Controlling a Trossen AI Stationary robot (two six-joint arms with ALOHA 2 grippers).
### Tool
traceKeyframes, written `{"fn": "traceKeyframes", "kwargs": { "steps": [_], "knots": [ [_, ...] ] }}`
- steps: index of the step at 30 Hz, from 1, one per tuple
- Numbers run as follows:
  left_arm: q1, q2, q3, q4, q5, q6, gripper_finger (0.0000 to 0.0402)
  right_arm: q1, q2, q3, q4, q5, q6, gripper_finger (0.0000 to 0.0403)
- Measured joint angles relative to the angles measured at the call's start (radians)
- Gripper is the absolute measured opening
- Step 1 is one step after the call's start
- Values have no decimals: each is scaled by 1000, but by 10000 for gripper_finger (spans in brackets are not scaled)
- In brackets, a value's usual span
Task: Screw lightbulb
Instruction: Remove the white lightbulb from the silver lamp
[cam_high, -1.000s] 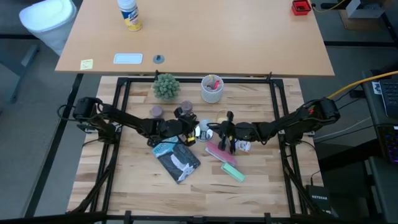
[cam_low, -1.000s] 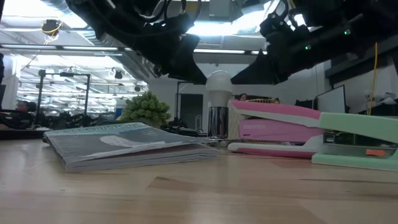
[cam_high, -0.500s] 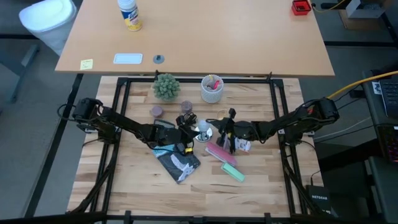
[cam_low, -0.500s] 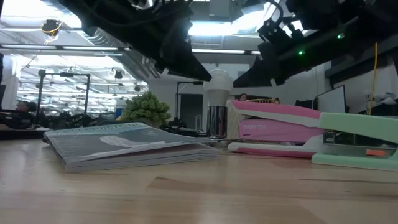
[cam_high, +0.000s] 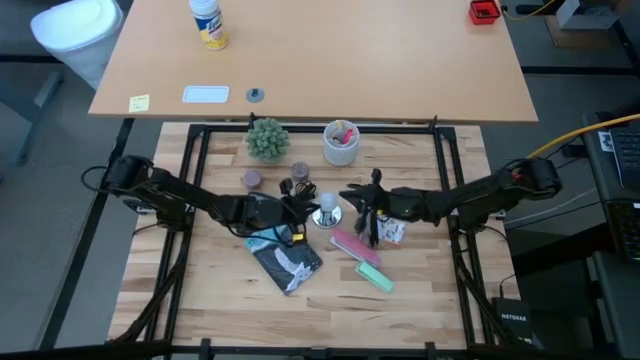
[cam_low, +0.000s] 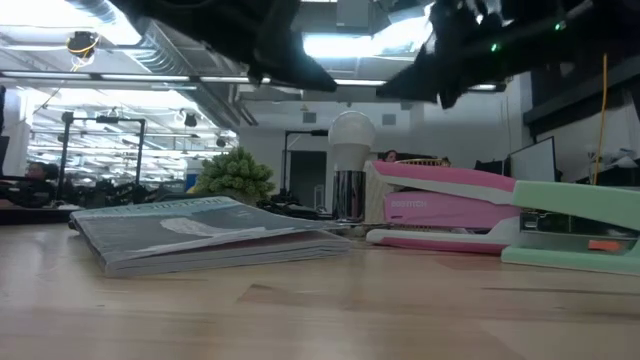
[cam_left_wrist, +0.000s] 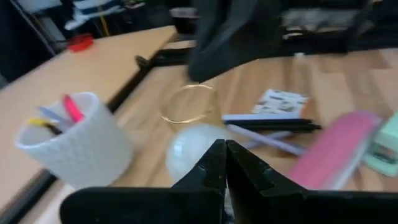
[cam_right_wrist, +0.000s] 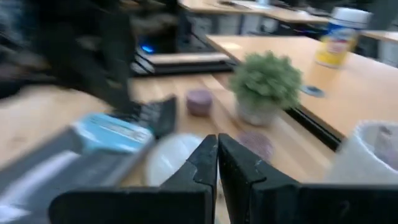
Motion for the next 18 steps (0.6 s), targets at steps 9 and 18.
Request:
{"fn": "traceKeyframes", "kwargs": {
  "steps": [9, 18],
  "knots": [
    [105, 15, 0, 11, -61, -19, 1, 2, -12, 0, 1, -276, 72, 19],
    [177, 82, 0, 11, 82, -62, 1, 0, 117, 0, 9, -129, 81, 19]
  ]
}}
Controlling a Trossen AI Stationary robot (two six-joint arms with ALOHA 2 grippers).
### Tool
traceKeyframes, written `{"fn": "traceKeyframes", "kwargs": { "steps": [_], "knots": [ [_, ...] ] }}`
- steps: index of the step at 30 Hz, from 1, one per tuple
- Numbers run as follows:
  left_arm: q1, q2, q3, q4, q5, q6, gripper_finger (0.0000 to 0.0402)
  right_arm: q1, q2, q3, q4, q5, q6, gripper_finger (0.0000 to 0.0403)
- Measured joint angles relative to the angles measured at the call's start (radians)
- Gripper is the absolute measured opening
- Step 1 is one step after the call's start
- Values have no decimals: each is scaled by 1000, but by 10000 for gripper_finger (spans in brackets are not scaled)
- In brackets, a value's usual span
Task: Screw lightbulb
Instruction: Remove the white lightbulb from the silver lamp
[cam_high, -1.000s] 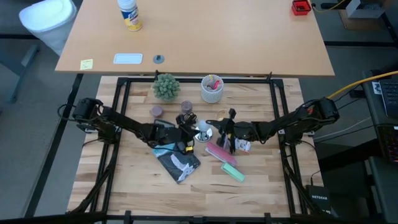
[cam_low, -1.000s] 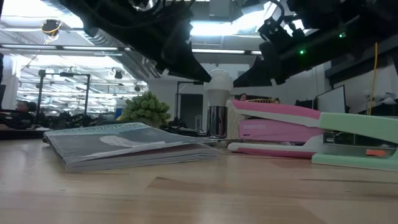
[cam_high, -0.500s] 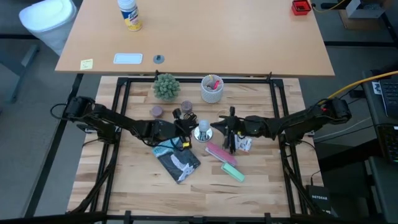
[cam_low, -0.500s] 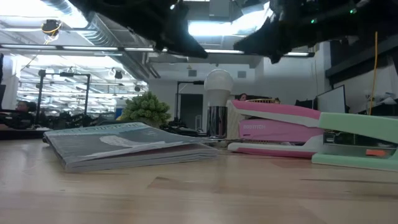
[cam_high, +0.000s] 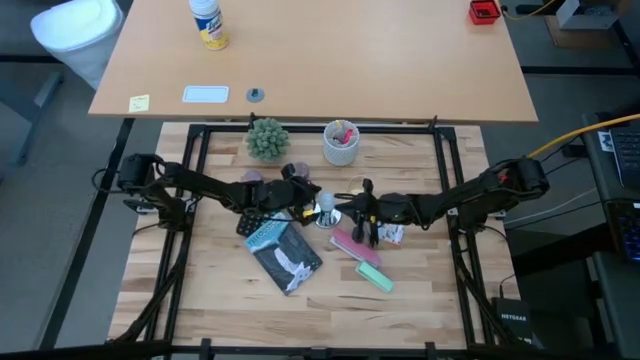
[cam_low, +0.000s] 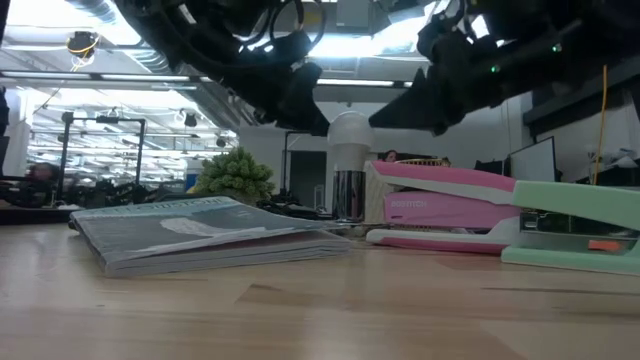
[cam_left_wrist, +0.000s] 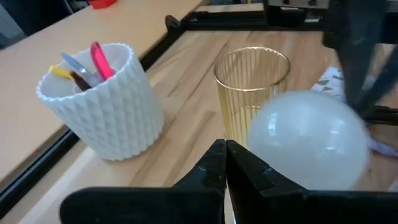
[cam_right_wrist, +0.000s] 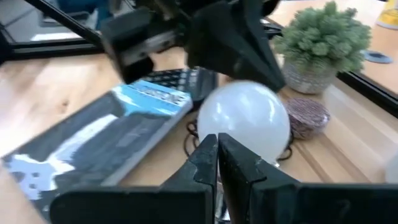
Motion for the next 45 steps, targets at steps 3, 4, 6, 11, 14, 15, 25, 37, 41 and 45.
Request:
{"fn": "traceKeyframes", "kwargs": {
  "steps": [3, 4, 6, 11, 14, 15, 25, 37, 41, 45],
  "knots": [
    [-16, 0, 0, 0, 0, 0, 1, 0, 11, 0, 3, 46, 0, 19],
    [-23, 0, 0, 0, -4, 5, 1, 1, 11, 0, -1, 65, 0, 19],
    [-37, 0, 0, 0, -9, 21, 1, 2, 11, 0, -7, 99, 0, 19],
    [-66, -5, 0, -44, -25, -6, 1, 2, 11, 0, -9, 124, 0, 19],
    [-80, -5, 0, -53, -26, -14, 1, 2, 11, -1, -9, 140, 0, 19],
    [-85, -5, 0, -55, -26, -14, 1, 2, 11, -1, -10, 155, -1, 19],
    [-132, 0, 0, -89, 14, -8, 1, -17, 12, 0, -3, 220, -2, 19],
    [-138, -49, 0, -79, -5, 75, 1, -25, -62, 0, 10, 253, -85, 19],
    [-131, -86, 0, -69, -47, 104, 1, -25, -145, 0, 10, 167, -85, 19],
    [-99, -96, 0, -40, -77, 118, 1, -25, -200, 0, 7, -27, -60, 19]
  ]
}}
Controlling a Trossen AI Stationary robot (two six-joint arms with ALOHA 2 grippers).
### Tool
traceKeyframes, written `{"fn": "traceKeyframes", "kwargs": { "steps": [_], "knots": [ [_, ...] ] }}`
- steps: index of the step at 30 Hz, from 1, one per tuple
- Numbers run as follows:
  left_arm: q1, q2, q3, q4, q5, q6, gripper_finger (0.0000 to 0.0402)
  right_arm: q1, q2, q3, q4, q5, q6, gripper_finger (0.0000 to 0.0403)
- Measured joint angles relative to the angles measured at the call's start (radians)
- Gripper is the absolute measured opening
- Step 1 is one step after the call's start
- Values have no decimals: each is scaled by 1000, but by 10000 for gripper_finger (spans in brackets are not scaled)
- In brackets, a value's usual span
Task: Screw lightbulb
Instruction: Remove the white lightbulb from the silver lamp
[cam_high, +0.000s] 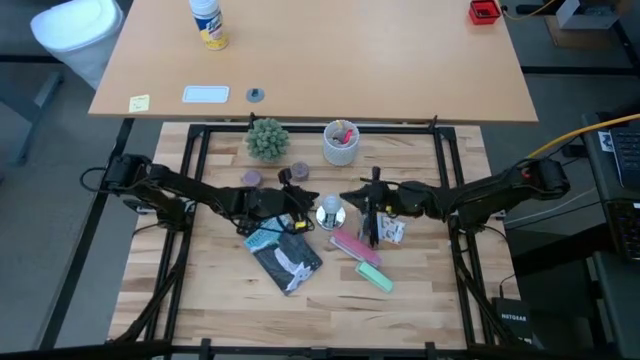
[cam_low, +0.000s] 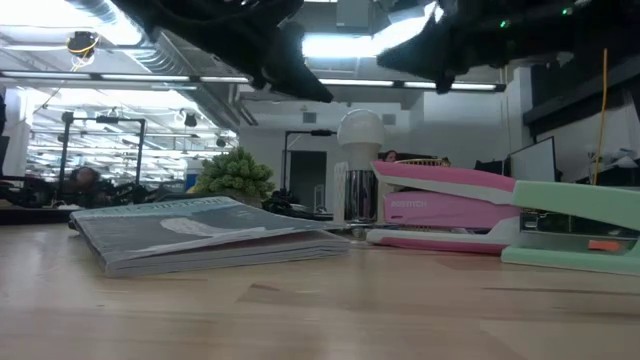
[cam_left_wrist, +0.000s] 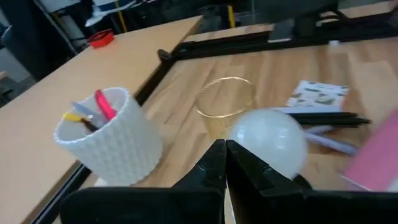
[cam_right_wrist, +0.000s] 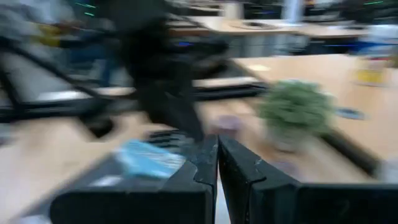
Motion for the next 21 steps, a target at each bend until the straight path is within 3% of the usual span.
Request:
{"fn": "traceKeyframes", "kwargs": {
  "steps": [3, 6, 9, 14, 21],
  "knots": [
    [36, 0, 0, -4, 0, -23, 1, 0, -6, 0, -2, -132, 38, 19],
    [74, 0, 0, -6, 0, -60, 1, 1, 7, 1, -29, -188, 71, 19],
    [106, 0, 0, -6, 30, -79, 1, 1, 35, 1, -80, -184, 91, 19],
    [136, 28, 1, 15, 163, -113, 1, 1, 99, 0, -81, -150, 111, 19],
    [123, 111, 0, 68, 184, -132, 1, 0, 156, 0, -74, -84, 112, 19]
  ]
}}
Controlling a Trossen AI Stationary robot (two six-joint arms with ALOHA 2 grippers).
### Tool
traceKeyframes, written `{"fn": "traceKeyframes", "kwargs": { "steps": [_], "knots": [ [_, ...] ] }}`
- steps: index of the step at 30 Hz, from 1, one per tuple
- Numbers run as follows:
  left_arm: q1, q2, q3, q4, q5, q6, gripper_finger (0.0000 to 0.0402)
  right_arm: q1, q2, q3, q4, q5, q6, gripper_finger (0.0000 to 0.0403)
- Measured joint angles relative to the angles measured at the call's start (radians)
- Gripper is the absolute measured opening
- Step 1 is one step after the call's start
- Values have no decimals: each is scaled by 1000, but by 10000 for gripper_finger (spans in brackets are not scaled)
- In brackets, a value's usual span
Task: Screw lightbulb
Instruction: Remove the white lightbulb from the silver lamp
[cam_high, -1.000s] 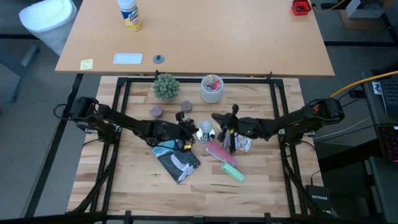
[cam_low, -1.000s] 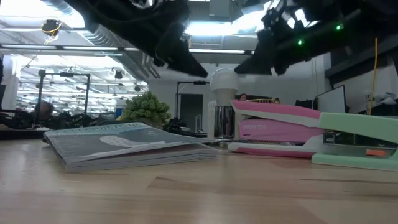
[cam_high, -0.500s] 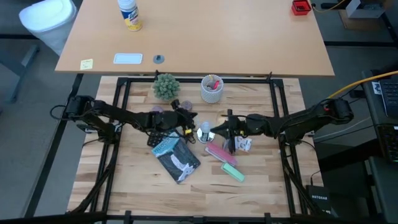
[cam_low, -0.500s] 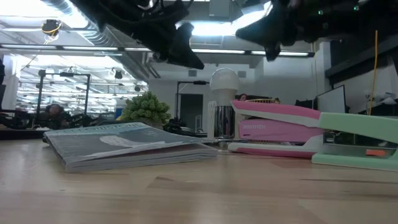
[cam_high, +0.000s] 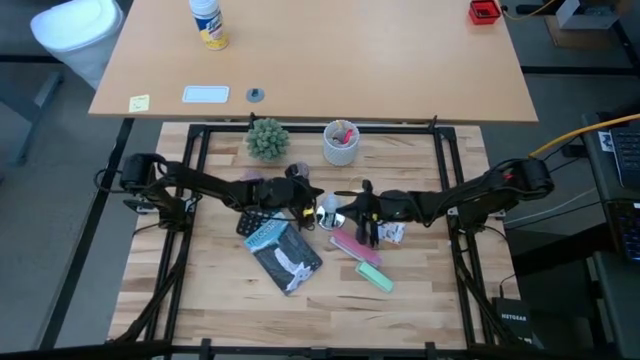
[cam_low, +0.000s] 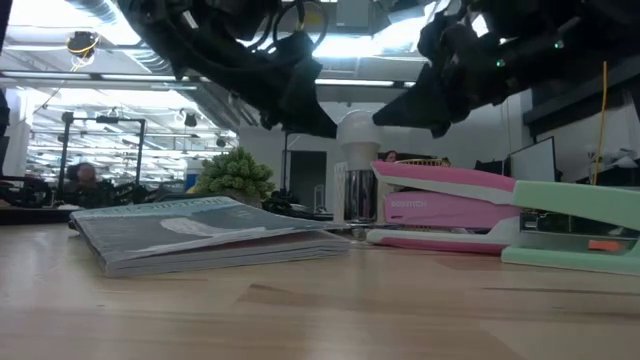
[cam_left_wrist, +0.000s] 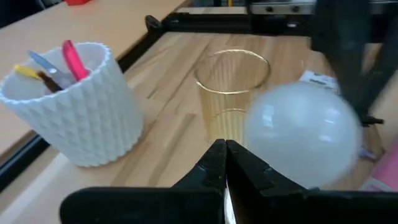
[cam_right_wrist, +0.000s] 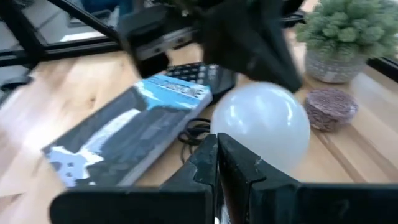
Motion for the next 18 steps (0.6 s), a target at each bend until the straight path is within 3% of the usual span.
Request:
{"fn": "traceKeyframes", "kwargs": {
  "steps": [18],
  "knots": [
    [-80, 2, -2, -19, -34, -24, 1, 2, 19, 0, -15, 124, 0, 19]
  ]
}}
